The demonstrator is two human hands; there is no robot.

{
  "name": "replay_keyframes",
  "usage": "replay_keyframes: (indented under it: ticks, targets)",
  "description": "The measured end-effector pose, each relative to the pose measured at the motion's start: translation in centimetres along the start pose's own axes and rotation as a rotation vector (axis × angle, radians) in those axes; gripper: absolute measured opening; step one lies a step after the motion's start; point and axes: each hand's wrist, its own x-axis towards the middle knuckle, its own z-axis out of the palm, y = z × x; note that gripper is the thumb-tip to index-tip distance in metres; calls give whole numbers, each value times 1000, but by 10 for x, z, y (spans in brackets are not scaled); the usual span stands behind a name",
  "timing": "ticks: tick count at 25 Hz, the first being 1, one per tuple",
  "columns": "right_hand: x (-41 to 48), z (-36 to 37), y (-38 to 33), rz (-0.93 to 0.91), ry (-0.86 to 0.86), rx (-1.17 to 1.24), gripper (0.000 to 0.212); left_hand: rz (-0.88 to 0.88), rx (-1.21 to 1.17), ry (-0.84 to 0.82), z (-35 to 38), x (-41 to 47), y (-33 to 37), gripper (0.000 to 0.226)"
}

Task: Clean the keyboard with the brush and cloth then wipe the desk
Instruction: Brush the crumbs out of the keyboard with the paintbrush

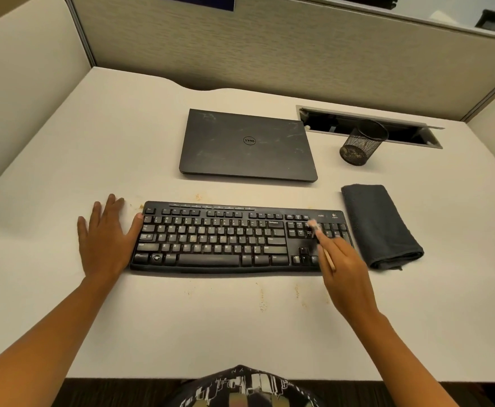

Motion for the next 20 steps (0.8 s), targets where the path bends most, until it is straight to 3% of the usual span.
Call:
replay_keyframes:
  ticks: [7, 13, 15, 17, 20]
  targets:
    - [59, 8, 19, 324, 112, 265, 29, 8, 4, 1, -1, -1, 1, 58]
    - [-23, -43, -8, 232, -58, 232, 18, 10, 3, 3, 0, -1, 0, 56]
    - [-28, -56, -9, 283, -105, 196, 31, 9, 5, 9, 0, 0, 0, 56]
    - [-18, -61, -8, 303, -62, 217, 41, 13, 2, 9, -1, 0, 0, 56]
    - [12, -52, -8, 309, 67, 269, 22, 13, 4, 3, 0, 0, 0, 57]
